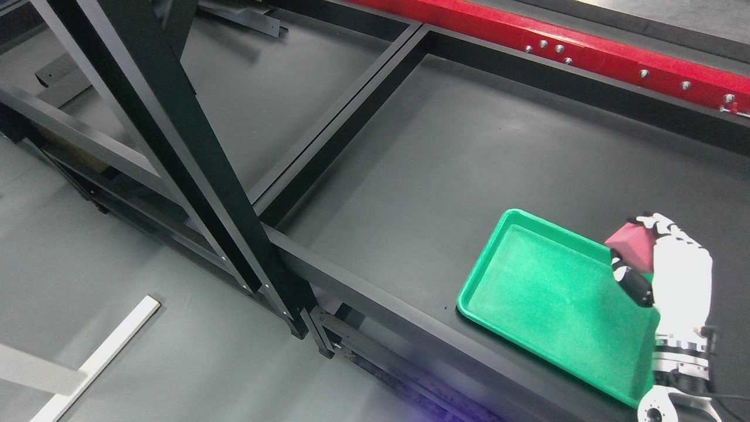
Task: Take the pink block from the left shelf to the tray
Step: 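Close the right hand on the pink block and lift it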
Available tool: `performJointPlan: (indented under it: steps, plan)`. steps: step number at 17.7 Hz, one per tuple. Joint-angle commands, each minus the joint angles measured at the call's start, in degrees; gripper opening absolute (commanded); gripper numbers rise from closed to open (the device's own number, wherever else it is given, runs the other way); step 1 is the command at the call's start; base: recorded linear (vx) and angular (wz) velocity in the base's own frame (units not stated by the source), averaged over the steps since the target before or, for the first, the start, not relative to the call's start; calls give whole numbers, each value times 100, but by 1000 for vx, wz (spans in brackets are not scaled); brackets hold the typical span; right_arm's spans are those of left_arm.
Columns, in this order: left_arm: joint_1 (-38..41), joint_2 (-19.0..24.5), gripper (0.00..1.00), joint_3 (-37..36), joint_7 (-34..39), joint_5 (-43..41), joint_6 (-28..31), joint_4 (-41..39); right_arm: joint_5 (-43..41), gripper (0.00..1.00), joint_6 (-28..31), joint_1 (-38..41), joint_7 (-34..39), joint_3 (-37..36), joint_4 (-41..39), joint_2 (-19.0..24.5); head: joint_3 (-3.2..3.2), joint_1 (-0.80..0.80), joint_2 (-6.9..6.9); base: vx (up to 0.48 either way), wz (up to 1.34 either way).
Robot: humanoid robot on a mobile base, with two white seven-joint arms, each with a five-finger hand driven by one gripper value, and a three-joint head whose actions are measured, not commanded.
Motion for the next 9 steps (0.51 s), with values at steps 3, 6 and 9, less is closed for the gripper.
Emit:
performJointPlan:
  steps: [3, 6, 9]
  plan:
    - [53, 100, 100, 0, -1, -9, -5, 0, -449, 2, -45, 5, -203, -512, -292, 36, 0, 0, 0, 0, 0]
    - [53, 100, 100, 0, -1, -9, 4, 0, -521, 2, -45, -4, -195, -512, -292, 27, 0, 0, 0, 0, 0]
    - [53, 100, 100, 0, -1, -9, -5, 0, -521, 2, -45, 5, -203, -512, -292, 27, 0, 0, 0, 0, 0]
